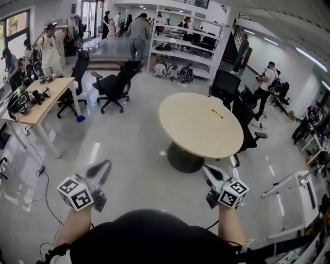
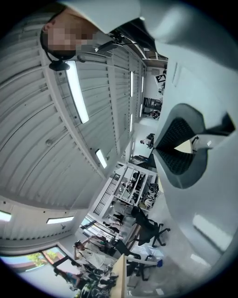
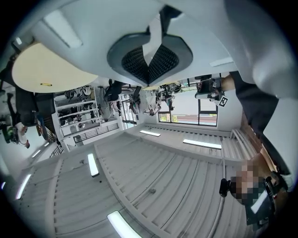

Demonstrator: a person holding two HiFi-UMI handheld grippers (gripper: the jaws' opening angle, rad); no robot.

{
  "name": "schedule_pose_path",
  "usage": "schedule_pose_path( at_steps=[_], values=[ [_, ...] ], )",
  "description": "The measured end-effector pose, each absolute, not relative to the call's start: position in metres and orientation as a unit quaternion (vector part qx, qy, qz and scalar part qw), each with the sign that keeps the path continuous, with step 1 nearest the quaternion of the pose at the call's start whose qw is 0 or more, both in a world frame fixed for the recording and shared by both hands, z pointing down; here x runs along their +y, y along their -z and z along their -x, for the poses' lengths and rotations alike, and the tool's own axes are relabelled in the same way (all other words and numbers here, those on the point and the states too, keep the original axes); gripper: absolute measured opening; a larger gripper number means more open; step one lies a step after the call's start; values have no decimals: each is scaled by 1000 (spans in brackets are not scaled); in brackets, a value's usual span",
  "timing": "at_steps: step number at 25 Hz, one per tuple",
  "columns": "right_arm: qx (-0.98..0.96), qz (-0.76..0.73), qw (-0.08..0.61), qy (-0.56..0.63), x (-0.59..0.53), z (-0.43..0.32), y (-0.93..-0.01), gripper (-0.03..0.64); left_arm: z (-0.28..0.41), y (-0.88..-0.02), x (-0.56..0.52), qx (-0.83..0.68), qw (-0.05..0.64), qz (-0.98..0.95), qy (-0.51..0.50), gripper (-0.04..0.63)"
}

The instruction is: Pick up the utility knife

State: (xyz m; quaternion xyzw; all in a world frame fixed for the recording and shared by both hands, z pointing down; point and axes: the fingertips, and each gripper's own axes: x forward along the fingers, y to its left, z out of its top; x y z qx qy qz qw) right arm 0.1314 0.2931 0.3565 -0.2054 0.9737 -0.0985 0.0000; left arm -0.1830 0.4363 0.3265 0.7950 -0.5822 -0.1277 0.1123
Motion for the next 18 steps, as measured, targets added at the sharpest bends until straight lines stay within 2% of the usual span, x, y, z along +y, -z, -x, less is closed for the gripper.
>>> schedule_pose_path(
  at_steps=[9, 18],
  values=[
    [975, 187, 11, 120, 202, -180, -377, 15, 119, -337, 351, -582, 126, -794, 117, -6],
    [972, 196, 1, 133, 148, -163, -387, 15, 141, -347, 290, -577, 144, -796, 114, -6]
  ],
)
